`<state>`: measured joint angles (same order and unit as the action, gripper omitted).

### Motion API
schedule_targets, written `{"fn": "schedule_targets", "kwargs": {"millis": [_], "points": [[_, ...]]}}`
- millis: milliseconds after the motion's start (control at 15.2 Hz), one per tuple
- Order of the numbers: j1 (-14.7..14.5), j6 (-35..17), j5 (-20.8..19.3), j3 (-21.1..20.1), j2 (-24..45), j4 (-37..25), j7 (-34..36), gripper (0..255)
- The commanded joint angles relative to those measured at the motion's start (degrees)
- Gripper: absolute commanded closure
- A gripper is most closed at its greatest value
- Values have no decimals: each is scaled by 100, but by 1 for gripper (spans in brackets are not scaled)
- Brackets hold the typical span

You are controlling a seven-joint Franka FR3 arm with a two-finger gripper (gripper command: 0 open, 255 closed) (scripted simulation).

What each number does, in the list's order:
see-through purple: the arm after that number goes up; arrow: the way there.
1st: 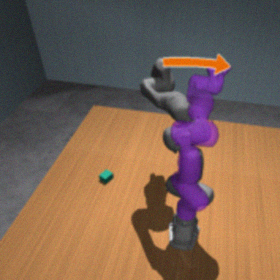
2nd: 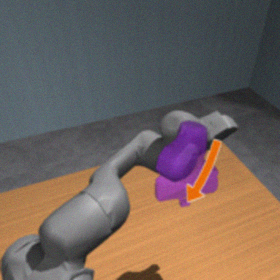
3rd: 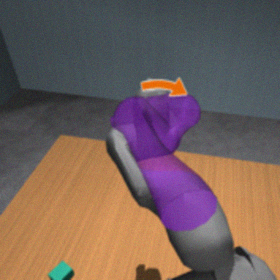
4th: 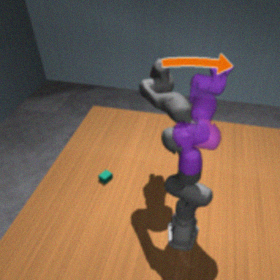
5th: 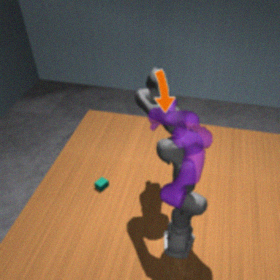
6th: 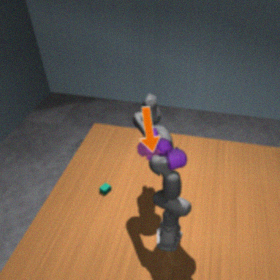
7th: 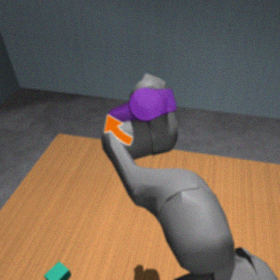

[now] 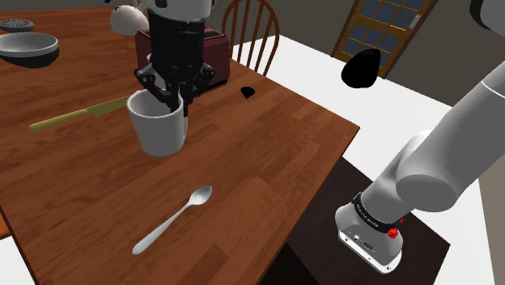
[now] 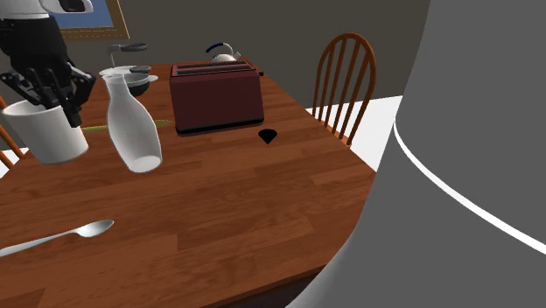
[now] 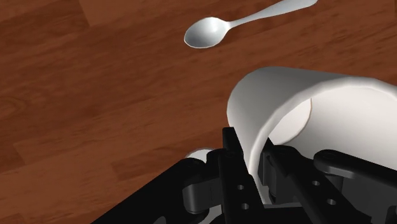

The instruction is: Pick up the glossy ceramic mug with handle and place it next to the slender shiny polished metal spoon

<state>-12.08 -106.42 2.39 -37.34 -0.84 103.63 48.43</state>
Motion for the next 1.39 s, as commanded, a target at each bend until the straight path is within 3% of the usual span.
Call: {"fn": "schedule_targets", "kwargs": {"millis": [0,1320], "points": [[0,-179,10,1,-12,185,-9,255],[-53,-1678,-261,-36,398,1355,151,255]]}}
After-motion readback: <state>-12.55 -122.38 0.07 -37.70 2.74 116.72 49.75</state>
